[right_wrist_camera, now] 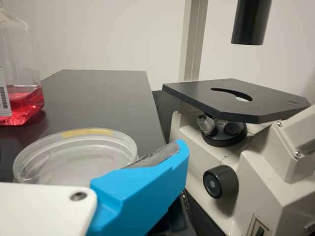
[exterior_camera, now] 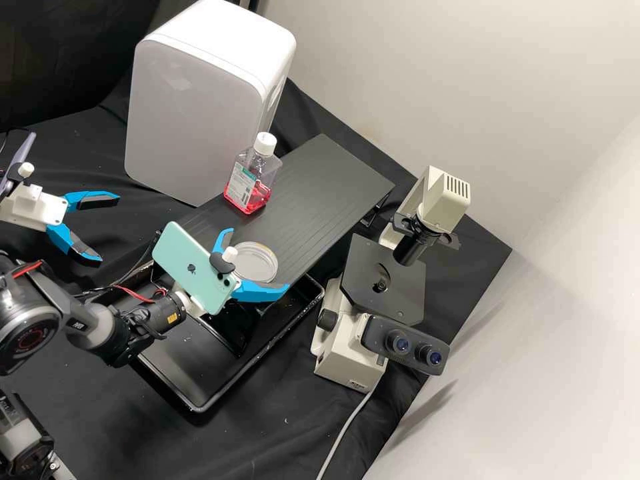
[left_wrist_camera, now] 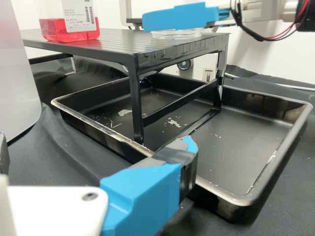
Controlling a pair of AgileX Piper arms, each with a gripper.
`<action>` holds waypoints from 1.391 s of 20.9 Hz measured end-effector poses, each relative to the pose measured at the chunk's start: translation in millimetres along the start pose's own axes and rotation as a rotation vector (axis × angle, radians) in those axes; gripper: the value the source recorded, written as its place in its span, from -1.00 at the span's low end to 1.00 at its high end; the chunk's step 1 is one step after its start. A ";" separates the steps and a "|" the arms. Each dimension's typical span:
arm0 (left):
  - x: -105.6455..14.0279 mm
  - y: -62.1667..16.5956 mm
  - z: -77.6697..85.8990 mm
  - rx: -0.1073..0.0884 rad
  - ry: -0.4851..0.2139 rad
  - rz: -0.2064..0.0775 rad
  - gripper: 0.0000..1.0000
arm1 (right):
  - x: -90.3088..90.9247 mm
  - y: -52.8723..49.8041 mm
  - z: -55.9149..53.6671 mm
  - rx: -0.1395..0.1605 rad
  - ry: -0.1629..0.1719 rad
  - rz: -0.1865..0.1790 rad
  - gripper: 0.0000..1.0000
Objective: Remove the lid from the petri dish
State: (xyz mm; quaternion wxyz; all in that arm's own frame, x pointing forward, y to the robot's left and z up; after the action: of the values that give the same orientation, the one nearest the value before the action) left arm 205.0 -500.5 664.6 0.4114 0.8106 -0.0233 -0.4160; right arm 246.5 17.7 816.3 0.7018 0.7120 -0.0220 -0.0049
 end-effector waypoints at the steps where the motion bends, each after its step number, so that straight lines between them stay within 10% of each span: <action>1: 0.0 0.0 0.0 0.000 0.000 0.000 1.00 | -2.1 1.5 0.5 0.001 -0.001 0.004 1.00; 18: 0.0 0.0 0.0 0.000 0.000 0.000 1.00 | -2.1 2.2 3.3 0.011 -0.005 0.003 1.00; 19: 0.0 0.0 0.0 0.000 0.000 0.000 1.00 | -2.1 1.9 3.1 0.011 -0.004 0.002 -1.00; 29: 0.0 0.0 0.0 0.000 0.000 0.000 1.00 | -2.1 0.7 1.8 0.011 0.001 -0.003 -1.00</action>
State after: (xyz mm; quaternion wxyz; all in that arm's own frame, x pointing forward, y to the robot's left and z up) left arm 205.0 -500.5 664.6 0.4114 0.8106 -0.0233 -0.4160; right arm 244.3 16.0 816.9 0.6980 0.7158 -0.0203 -0.0055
